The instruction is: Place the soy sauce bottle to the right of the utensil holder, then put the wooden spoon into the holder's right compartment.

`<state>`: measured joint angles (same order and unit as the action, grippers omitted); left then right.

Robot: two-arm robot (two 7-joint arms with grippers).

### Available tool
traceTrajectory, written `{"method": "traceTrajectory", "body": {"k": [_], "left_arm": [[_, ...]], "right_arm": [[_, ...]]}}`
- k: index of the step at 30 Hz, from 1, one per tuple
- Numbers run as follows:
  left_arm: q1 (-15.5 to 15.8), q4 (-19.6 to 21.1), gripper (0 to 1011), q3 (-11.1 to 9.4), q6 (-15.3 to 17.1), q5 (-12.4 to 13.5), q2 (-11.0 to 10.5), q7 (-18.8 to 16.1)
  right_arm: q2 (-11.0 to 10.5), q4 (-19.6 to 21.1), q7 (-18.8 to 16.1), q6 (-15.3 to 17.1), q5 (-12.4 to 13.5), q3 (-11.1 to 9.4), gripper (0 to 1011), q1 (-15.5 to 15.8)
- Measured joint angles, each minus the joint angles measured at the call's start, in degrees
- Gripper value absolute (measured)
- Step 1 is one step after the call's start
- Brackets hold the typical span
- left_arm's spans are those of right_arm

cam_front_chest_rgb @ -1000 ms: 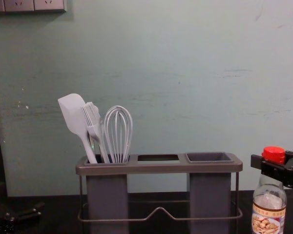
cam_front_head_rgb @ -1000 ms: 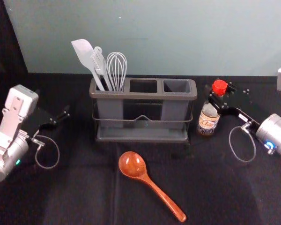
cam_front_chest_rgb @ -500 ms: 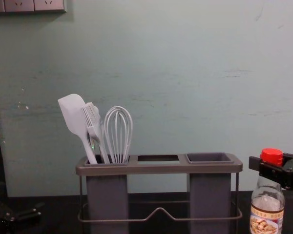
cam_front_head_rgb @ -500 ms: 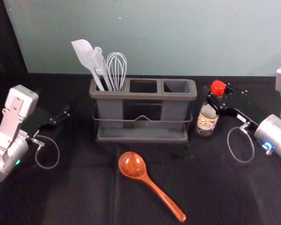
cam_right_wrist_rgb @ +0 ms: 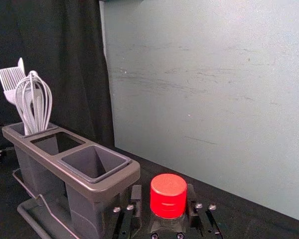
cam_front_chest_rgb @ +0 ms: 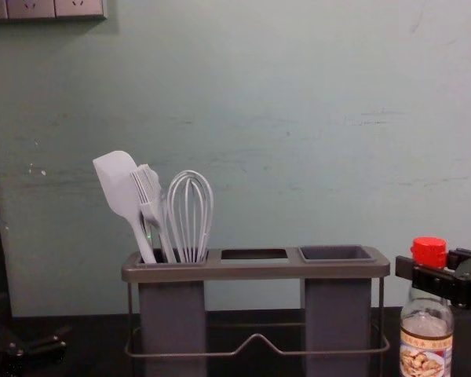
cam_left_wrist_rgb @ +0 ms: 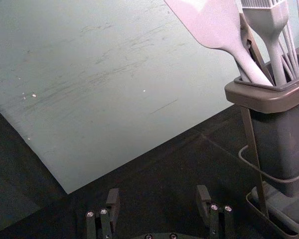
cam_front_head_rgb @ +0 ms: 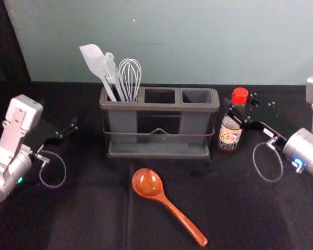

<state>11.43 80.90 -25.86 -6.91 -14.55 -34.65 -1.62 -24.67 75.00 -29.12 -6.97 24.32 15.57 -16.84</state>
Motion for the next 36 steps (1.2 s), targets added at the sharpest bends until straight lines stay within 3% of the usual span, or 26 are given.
{"method": "traceTrajectory", "body": {"k": [4,16,29,36], "left_arm": [[0.0,0.0,1005,0.0,0.0,0.0,0.0,0.0],[0.0,0.0,1005,0.0,0.0,0.0,0.0,0.0],[0.0,0.0,1005,0.0,0.0,0.0,0.0,0.0],[0.0,0.0,1005,0.0,0.0,0.0,0.0,0.0]], "right_arm": [[0.0,0.0,0.0,0.0,0.0,0.0,651,0.0],[0.0,0.0,0.0,0.0,0.0,-0.1,973,0.0],[0.0,0.2,0.1,-0.1,0.0,-0.1,1002,0.0],[-1.0,2.8,0.3,0.2,0.3,-0.8,1002,1.6]]}}
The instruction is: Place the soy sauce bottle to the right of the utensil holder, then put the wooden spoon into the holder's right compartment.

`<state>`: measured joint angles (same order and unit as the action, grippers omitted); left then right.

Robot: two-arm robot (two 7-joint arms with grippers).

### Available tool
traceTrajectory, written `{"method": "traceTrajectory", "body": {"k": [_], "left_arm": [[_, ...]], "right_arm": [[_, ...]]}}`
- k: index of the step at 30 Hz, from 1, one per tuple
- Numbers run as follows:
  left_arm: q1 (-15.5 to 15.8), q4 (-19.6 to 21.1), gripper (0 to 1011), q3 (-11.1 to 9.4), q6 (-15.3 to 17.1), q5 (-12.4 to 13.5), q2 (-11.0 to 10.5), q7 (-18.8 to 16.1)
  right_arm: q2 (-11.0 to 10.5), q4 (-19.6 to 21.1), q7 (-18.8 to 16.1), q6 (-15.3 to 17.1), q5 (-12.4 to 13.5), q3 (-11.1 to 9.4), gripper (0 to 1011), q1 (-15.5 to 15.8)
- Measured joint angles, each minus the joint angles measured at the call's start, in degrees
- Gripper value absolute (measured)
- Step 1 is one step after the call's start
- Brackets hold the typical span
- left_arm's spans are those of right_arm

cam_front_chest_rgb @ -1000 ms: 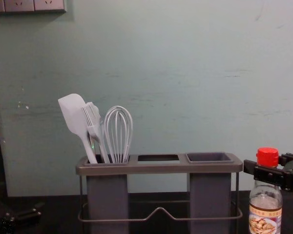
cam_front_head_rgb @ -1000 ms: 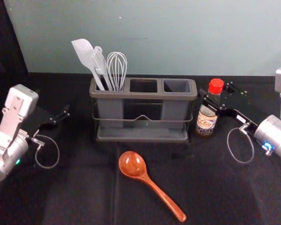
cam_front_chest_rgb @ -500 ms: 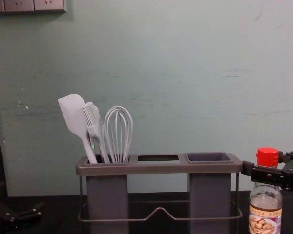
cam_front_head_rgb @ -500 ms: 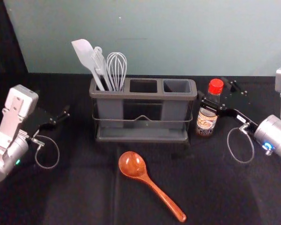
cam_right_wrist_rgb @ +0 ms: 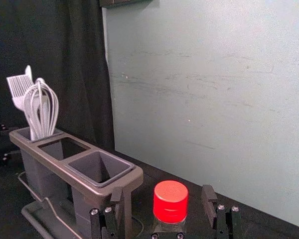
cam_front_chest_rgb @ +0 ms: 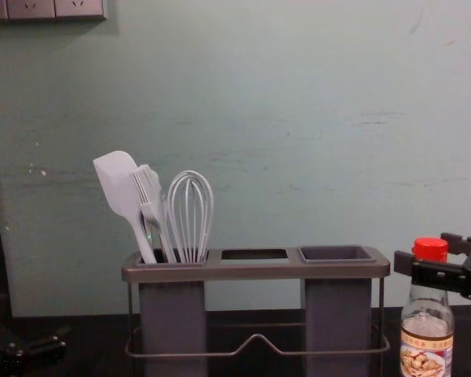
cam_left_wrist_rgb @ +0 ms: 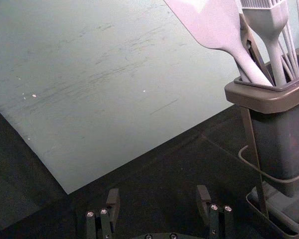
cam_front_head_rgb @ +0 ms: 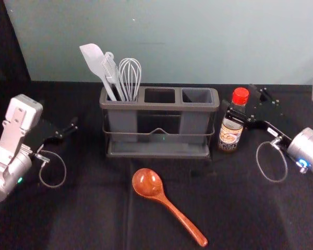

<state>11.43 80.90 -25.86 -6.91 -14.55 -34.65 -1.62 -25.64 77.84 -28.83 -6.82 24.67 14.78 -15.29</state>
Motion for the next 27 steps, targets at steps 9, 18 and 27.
{"method": "traceTrajectory", "body": {"k": [9,18,27], "left_arm": [[0.0,0.0,1005,0.0,0.0,0.0,0.0,0.0],[0.0,0.0,1005,0.0,0.0,0.0,0.0,0.0],[0.0,0.0,1005,0.0,0.0,0.0,0.0,0.0]], "right_arm": [[-2.6,7.6,1.1,1.0,1.5,-2.4,1002,4.9],[-6.6,17.9,1.5,2.1,3.9,-5.7,1002,12.5],[-11.8,27.5,-0.1,5.3,5.1,-6.3,1002,19.3]]}}
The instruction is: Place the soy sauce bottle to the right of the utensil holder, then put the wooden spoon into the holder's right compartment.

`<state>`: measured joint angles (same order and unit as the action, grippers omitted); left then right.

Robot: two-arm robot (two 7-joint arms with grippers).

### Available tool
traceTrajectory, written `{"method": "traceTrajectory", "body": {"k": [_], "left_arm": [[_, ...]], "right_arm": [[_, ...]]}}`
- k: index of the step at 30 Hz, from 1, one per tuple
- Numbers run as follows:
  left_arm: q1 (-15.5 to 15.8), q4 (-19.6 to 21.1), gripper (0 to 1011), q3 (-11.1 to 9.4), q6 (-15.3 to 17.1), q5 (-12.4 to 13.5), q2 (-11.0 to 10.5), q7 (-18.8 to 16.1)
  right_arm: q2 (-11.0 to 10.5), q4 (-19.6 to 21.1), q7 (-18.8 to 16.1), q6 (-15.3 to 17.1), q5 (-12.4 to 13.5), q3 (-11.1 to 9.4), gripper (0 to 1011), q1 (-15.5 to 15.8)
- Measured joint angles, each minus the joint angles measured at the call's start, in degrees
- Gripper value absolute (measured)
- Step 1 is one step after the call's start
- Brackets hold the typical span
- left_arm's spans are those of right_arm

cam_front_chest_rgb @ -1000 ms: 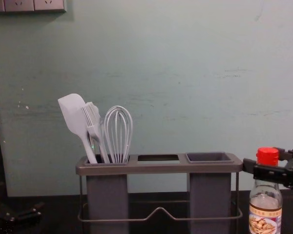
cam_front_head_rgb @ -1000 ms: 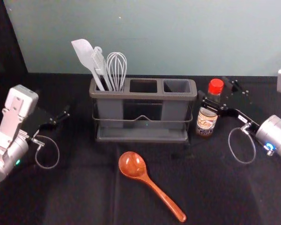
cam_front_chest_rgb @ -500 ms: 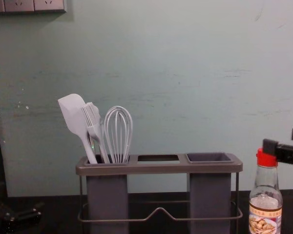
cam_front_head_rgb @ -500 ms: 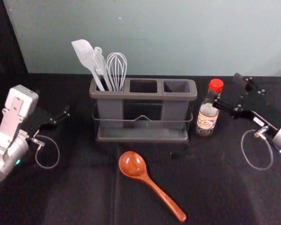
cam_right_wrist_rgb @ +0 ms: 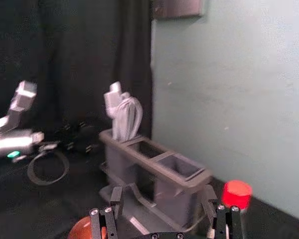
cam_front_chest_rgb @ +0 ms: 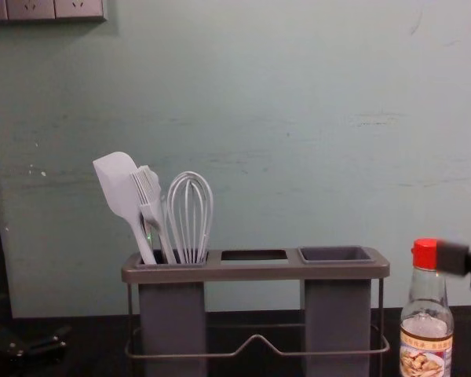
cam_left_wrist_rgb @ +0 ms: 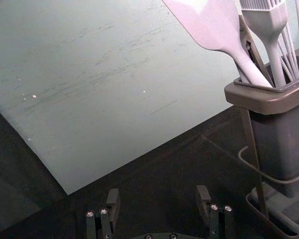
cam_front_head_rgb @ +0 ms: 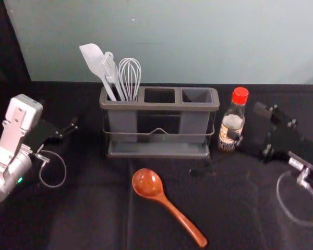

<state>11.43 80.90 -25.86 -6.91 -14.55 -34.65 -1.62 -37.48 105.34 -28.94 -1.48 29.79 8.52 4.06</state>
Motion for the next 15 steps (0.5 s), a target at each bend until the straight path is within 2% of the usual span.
{"method": "traceTrajectory", "body": {"k": [2,7,8,10,11,12,15], "left_arm": [[0.0,0.0,1005,0.0,0.0,0.0,0.0,0.0],[0.0,0.0,1005,0.0,0.0,0.0,0.0,0.0],[0.0,0.0,1005,0.0,0.0,0.0,0.0,0.0],[0.0,0.0,1005,0.0,0.0,0.0,0.0,0.0],[0.0,0.0,1005,0.0,0.0,0.0,0.0,0.0],[0.0,0.0,1005,0.0,0.0,0.0,0.0,0.0],[0.0,0.0,1005,0.0,0.0,0.0,0.0,0.0]], "right_arm": [[-0.9,1.8,0.2,1.6,-0.2,0.5,1002,0.9],[-3.1,4.8,0.9,7.2,-1.2,3.5,1003,1.2],[-3.4,5.0,0.6,8.8,-1.1,4.7,1002,0.8],[-3.5,5.0,0.4,10.3,-0.9,5.8,1002,0.2],[-3.5,5.0,0.4,11.9,-0.9,7.2,1002,-0.6],[-3.5,5.0,0.4,11.9,-0.9,7.2,1002,-0.6],[-3.1,4.0,0.4,16.1,-1.5,11.2,1002,-3.3]]}}
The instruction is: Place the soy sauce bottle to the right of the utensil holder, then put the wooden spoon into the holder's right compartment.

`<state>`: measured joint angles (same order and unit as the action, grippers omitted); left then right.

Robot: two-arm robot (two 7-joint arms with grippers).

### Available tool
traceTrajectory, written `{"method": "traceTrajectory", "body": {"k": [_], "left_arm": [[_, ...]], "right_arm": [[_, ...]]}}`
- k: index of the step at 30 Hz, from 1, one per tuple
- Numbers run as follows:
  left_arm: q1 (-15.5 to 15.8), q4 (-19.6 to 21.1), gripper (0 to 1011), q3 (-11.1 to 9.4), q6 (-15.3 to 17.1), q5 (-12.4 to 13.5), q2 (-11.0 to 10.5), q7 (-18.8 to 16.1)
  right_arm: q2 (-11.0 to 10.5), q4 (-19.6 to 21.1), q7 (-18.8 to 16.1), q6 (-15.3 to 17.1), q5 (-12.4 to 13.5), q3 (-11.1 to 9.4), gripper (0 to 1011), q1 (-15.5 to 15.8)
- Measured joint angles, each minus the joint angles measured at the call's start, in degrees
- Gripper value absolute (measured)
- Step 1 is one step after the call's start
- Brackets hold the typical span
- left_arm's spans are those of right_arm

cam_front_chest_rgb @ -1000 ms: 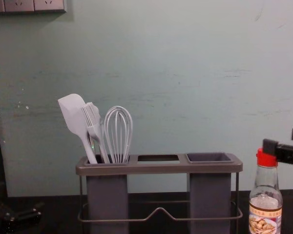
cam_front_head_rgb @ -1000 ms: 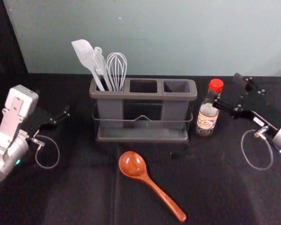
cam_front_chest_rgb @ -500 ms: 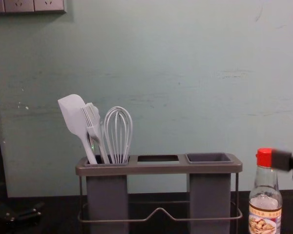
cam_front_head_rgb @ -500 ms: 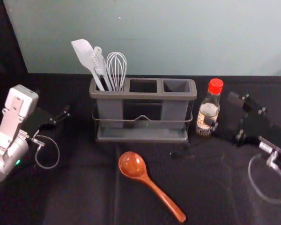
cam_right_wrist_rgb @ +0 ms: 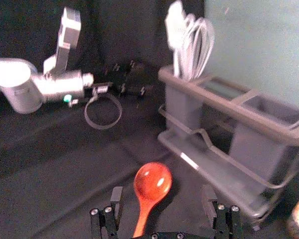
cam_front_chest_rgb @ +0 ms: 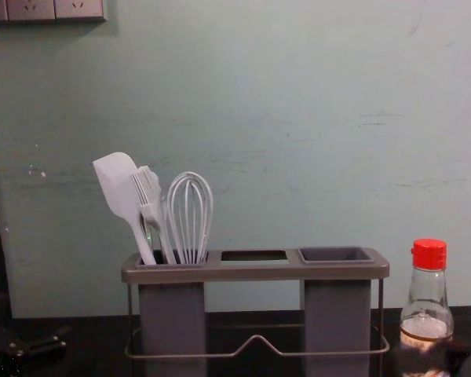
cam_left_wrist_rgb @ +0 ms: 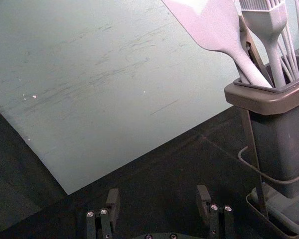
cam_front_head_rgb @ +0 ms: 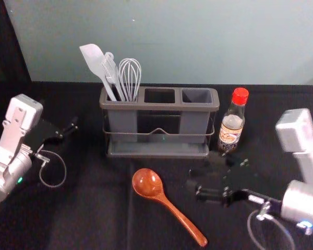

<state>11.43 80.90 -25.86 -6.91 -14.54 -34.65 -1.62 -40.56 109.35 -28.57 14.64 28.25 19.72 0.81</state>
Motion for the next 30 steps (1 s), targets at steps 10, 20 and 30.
{"method": "traceTrajectory", "body": {"k": [10,20,30], "left_arm": [[0.0,0.0,1005,0.0,0.0,0.0,0.0,0.0],[0.0,0.0,1005,0.0,0.0,0.0,0.0,0.0],[0.0,0.0,1005,0.0,0.0,0.0,0.0,0.0]], "right_arm": [[2.9,-4.4,0.4,12.5,-2.4,9.4,1002,-9.0],[8.2,-8.9,3.3,22.3,-5.5,15.4,1002,-16.6],[13.1,-12.5,4.5,26.2,-10.1,18.9,1003,-21.4]]}}
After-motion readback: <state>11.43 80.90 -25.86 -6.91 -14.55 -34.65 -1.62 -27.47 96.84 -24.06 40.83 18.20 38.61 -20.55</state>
